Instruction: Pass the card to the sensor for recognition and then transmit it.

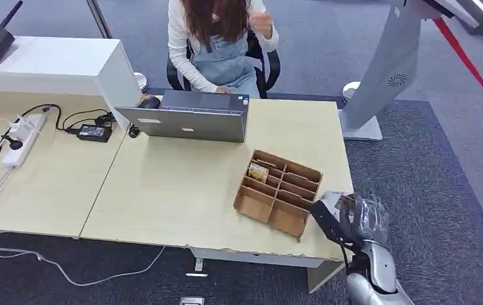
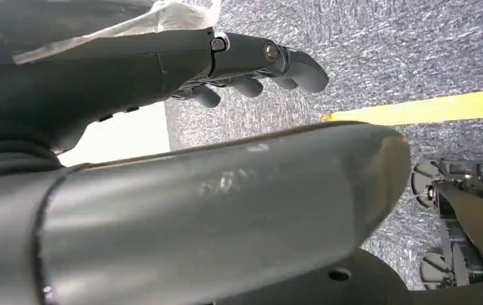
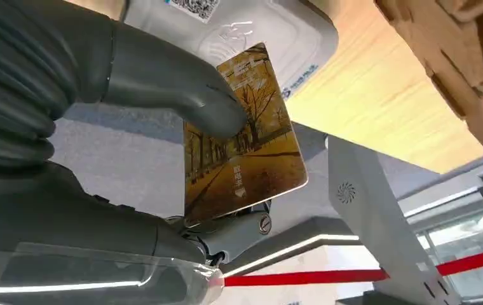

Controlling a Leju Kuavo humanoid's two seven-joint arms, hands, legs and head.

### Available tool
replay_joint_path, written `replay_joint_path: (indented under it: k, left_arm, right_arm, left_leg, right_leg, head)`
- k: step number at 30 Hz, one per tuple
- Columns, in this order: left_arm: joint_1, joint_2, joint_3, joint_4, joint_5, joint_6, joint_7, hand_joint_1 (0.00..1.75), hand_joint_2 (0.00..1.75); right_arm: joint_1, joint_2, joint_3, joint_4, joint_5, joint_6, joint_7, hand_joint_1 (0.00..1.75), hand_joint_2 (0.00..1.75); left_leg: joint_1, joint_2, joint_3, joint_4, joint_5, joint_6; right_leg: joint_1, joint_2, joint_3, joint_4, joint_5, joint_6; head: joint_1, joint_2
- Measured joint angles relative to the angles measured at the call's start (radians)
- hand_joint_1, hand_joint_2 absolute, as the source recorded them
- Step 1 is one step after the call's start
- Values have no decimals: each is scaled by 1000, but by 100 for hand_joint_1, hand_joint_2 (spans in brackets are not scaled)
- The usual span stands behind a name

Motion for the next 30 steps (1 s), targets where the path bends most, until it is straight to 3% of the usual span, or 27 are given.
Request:
replay_joint_path:
  k: [16,18,20,22,26,30]
  left_arm:
    - [0,2,-2,0,-1,0,-1,0,0]
    - [1,4,-2,0,0,-7,-4,0,0]
    - [0,11,-3,0,0,-16,-12,0,0]
    - [-2,17,-3,0,-2,-21,-19,0,0]
    - [0,22,-5,0,-11,-18,-28,0,0]
    - [0,22,-19,0,-21,-20,-34,0,0]
  right_arm:
    - [-17,7,5,39,-75,-17,-51,175,175]
    - [-30,15,4,17,-71,-32,-19,175,175]
    - [-61,36,5,-30,-9,-9,74,175,175]
    - [-106,49,9,-92,49,32,118,175,175]
    - [-204,51,20,-221,72,109,109,175,175]
    - [-293,47,30,-304,74,179,49,175,175]
  left_leg:
    - [0,0,0,0,0,0]
    - [0,0,-1,0,0,0]
    - [0,1,-1,0,1,-1]
    - [0,2,1,0,1,-1]
    - [0,1,0,0,3,0]
    - [0,1,-1,0,3,0]
  right_leg:
    - [0,0,0,0,0,0]
    - [0,0,1,1,0,0]
    - [0,1,0,1,1,0]
    - [0,1,0,1,1,-1]
    - [0,0,0,2,1,0]
    - [0,0,0,2,2,0]
  head:
    - [0,0]
    - [0,0]
    - [0,0]
    - [0,0]
    - [0,0]
    - [0,0]
